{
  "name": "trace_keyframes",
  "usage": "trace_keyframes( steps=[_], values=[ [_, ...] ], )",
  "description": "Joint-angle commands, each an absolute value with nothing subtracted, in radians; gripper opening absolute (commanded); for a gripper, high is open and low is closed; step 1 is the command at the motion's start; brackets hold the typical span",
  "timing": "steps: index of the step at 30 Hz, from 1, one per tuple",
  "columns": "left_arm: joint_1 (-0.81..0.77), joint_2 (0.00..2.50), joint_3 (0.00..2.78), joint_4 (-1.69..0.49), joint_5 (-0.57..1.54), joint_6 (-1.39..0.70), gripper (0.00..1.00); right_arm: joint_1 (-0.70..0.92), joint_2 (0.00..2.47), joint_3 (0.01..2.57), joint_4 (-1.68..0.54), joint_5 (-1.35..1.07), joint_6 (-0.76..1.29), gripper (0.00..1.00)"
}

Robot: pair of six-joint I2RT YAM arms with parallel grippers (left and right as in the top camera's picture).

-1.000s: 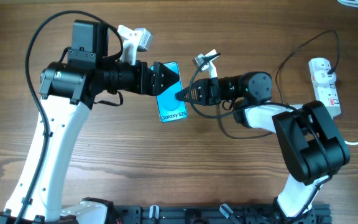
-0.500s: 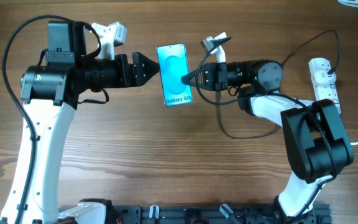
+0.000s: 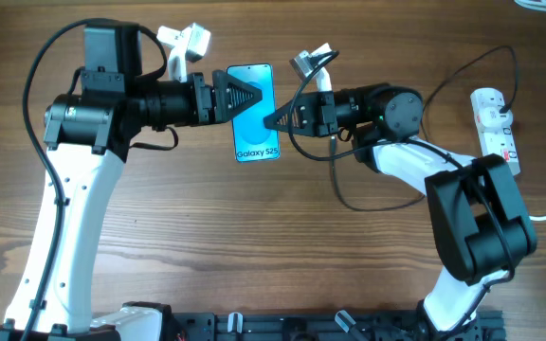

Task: Plug charger to phone and switch on socket
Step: 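Lift the phone upright between both grippers, left holding its bottom, then release the phone from the right gripper and move it toward the black cable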

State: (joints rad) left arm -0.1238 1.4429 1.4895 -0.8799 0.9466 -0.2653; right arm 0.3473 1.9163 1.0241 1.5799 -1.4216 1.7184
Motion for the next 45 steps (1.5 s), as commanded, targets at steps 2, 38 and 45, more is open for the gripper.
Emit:
trace_keyframes(
  steps=[2, 38, 45],
  values=[
    [-0.142, 1.449, 1.492, -0.833, 1.156, -0.3, 0.75, 0.362, 1.834, 1.077, 1.655, -1.408, 1.758, 0.04],
    [-0.142, 1.449, 1.492, -0.881, 0.834, -0.322, 0.04, 0.365, 1.787, 1.081, 1.486, -1.504, 1.606, 0.12],
    [-0.142, 1.45, 1.492, -1.059, 0.369, -0.323, 0.04, 0.36, 1.789, 1.078, 0.874, -1.55, 1.063, 0.53]
  ],
)
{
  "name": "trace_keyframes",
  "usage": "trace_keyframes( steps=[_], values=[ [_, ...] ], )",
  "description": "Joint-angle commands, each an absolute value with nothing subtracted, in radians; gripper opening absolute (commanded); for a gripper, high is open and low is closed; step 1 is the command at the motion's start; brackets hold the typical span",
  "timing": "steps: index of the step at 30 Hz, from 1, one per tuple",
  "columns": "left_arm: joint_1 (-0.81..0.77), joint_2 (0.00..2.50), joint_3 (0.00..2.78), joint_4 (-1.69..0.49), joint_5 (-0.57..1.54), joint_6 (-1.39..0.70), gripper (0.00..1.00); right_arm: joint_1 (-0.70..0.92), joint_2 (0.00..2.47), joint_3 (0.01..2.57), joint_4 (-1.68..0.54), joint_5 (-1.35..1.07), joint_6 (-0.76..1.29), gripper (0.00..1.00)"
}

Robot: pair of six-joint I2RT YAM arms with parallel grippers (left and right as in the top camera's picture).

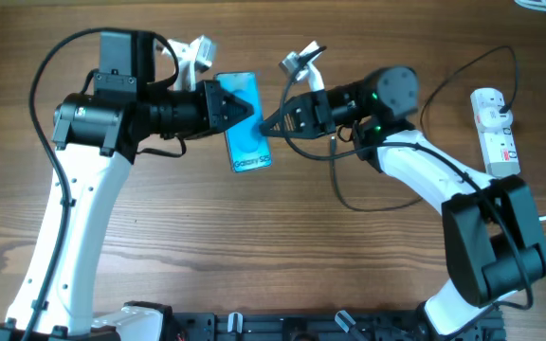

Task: Plug charger to phone and switch on socket
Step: 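Release the phone from the right gripper and move it toward the black cable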

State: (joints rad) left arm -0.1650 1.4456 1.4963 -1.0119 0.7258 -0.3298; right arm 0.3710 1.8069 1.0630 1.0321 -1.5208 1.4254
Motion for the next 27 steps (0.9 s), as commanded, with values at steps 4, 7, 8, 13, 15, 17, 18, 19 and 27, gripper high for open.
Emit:
trace_keyframes(
  steps=[4, 7, 8, 13, 15, 17, 18, 19, 27],
  values=[
    [-0.142, 1.46, 1.49, -1.116, 0.292, -0.323, 0.04, 0.359, 1.792, 1.078, 0.494, -1.475, 0.731, 0.61],
    [-0.142, 1.477, 1.49, -1.142, 0.286, -0.324, 0.04, 0.359, 1.792, 1.078, 0.234, -1.314, 0.542, 0.61],
    [-0.142, 1.489, 1.49, -1.155, 0.286, -0.328, 0.04, 0.359, 1.792, 1.078, 0.131, -1.221, 0.474, 0.61],
    [-0.142, 1.593, 1.477, -1.181, 0.26, -0.368, 0.04, 0.373, 1.792, 1.078, -0.197, -0.776, 0.303, 0.61],
    [-0.145, 1.635, 1.465, -1.164, 0.26, -0.397, 0.04, 0.377, 1.792, 1.078, -0.248, -0.686, 0.289, 0.61],
    [-0.16, 1.679, 1.445, -1.127, 0.26, -0.418, 0.04, 0.377, 1.792, 1.078, -0.302, -0.579, 0.29, 0.61],
    [-0.175, 1.705, 1.43, -1.099, 0.252, -0.432, 0.04, 0.377, 1.792, 1.078, -0.328, -0.529, 0.289, 0.61],
    [-0.191, 1.728, 1.418, -1.075, 0.239, -0.438, 0.04, 0.377, 1.792, 1.078, -0.35, -0.487, 0.289, 0.61],
    [-0.349, 1.932, 1.377, -0.955, 0.09, -0.518, 0.04, 0.399, 1.792, 1.078, -0.448, -0.334, 0.288, 0.62]
  ],
)
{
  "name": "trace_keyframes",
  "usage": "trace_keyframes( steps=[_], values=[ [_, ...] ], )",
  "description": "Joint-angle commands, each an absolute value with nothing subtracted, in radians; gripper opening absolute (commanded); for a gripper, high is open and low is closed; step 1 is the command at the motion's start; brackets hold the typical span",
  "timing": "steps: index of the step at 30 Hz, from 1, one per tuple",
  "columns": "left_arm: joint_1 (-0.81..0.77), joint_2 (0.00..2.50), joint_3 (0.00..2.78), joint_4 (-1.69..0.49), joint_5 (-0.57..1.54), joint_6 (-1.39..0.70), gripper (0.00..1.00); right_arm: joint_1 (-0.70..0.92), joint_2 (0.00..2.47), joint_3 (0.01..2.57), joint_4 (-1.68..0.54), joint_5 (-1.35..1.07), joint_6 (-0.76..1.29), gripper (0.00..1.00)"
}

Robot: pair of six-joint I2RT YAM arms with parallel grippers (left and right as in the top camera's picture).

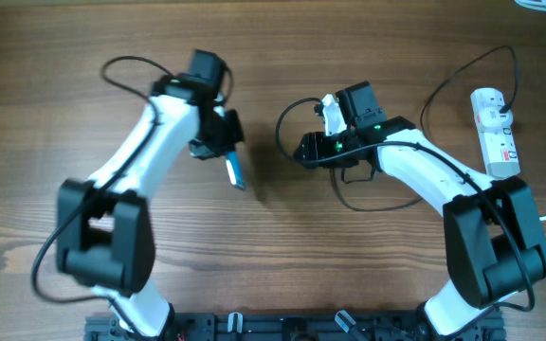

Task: Plug charger to phone and switch on socket
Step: 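Release the phone from the right gripper and move it toward the black cable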

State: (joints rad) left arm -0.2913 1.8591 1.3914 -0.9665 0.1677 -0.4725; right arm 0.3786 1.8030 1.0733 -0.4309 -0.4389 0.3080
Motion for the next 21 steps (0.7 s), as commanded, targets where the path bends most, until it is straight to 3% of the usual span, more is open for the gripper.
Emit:
trace_keyframes(
  steps=[1, 15, 17, 21],
  values=[
    [-0.369, 1.957, 1.377, -0.949, 0.077, -0.518, 0.04, 0.407, 1.792, 1.078, -0.456, -0.315, 0.288, 0.62],
    [-0.45, 2.042, 1.377, -0.975, 0.086, -0.532, 0.04, 0.439, 1.792, 1.078, -0.461, -0.246, 0.288, 0.64],
    [-0.441, 2.042, 1.379, -0.973, 0.159, -0.5, 0.04, 0.438, 1.791, 1.095, -0.469, -0.233, 0.288, 0.66],
    [-0.36, 2.038, 1.417, -1.015, 0.529, -0.393, 0.04, 0.413, 1.789, 1.254, -0.684, -0.162, 0.291, 0.66]
  ],
)
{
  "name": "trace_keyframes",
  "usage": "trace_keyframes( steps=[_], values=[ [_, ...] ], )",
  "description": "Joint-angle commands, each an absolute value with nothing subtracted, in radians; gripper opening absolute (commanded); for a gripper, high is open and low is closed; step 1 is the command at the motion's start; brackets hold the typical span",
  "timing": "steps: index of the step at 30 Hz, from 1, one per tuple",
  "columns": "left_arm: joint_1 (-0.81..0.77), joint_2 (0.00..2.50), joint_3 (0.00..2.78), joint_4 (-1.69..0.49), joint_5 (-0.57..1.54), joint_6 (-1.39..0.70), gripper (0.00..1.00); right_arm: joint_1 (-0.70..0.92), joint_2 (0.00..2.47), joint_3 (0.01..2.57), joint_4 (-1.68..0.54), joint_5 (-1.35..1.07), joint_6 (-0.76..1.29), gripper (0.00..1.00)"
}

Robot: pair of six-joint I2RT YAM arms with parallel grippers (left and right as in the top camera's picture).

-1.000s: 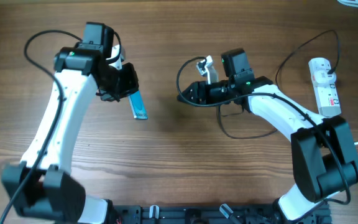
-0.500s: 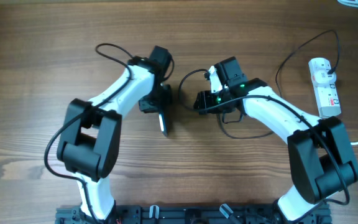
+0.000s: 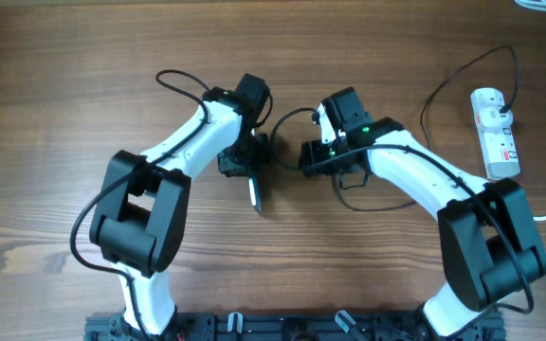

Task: Plug charger to phone and switch on socket
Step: 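Release the phone from the right gripper and move it toward the black cable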

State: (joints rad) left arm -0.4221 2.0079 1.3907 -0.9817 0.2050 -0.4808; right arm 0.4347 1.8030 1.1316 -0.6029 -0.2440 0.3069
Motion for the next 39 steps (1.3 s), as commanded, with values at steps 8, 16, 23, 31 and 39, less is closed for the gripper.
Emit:
trace_keyframes(
  steps=[8, 16, 23, 31, 39],
  values=[
    [-0.211, 2.036, 1.423, -1.366, 1.053, -0.506, 0.04, 0.288, 1.794, 1.301, -0.901, -0.073, 0.292, 0.69],
    [-0.237, 2.034, 1.423, -1.686, 1.219, -0.502, 0.04, 0.284, 1.794, 1.218, -0.883, -0.076, 0.293, 0.71],
    [-0.241, 2.035, 1.423, -1.686, 1.23, -0.502, 0.04, 0.323, 1.794, 1.075, -0.768, -0.086, 0.319, 0.72],
    [-0.24, 2.035, 1.423, -1.686, 1.23, -0.502, 0.04, 0.328, 1.794, 0.965, -0.644, -0.105, 0.352, 0.75],
    [-0.241, 2.035, 1.423, -1.686, 1.23, -0.502, 0.04, 0.328, 1.794, 0.956, -0.663, 0.064, 0.386, 0.77]
  ],
)
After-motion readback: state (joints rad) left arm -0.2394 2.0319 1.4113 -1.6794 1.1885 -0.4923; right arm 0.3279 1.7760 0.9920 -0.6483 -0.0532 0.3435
